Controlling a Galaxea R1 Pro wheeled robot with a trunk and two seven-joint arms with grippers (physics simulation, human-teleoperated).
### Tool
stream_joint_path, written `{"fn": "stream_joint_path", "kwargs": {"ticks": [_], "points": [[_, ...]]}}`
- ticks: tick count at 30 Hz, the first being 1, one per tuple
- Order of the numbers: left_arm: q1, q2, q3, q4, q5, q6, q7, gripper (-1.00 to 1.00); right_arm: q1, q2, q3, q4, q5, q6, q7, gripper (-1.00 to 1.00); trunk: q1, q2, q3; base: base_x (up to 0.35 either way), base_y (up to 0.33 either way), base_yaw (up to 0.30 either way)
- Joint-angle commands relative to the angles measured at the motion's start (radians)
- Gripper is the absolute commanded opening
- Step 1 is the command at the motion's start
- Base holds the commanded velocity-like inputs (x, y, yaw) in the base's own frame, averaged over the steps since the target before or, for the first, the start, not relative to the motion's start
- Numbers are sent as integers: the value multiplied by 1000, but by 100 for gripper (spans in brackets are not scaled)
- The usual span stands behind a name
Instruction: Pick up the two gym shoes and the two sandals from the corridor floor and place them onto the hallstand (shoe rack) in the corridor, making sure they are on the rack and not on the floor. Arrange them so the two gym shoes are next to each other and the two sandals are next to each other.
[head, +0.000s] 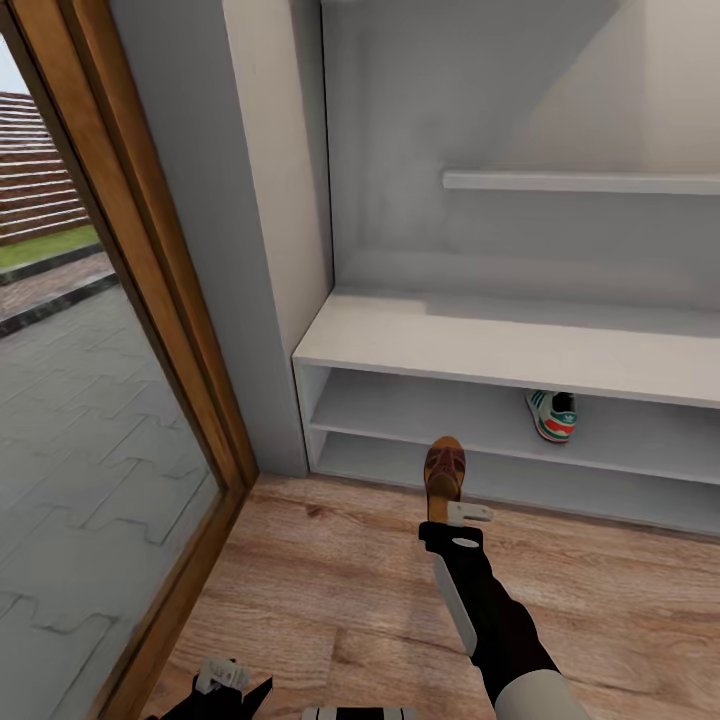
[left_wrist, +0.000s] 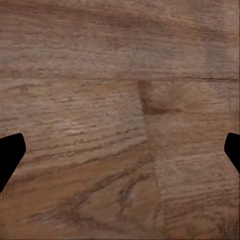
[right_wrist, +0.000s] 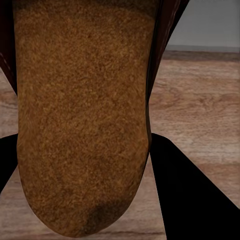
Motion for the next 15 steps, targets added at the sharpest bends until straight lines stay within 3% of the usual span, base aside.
{"fn": "stream_joint_path", "kwargs": {"ticks": [1, 3, 10, 15], "points": [[-1, 0, 9, -6, -4, -5, -4, 100, 0, 0, 2, -1, -11, 2, -11, -100, 0, 0, -1, 3, 0, 0], [-1, 0, 10, -26, 19, -5, -6, 100, 0, 0, 1, -1, -11, 2, -11, -100, 0, 0, -1, 1, 0, 0], [-1, 0, 11, -42, 35, -4, -8, 100, -1, 0, 1, -1, -11, 2, -11, -100, 0, 0, -1, 11, 1, 0], [-1, 0, 13, -44, 37, -5, -9, 100, 0, 0, 1, -1, -11, 2, -11, -100, 0, 0, -1, 192, 116, 0]]}}
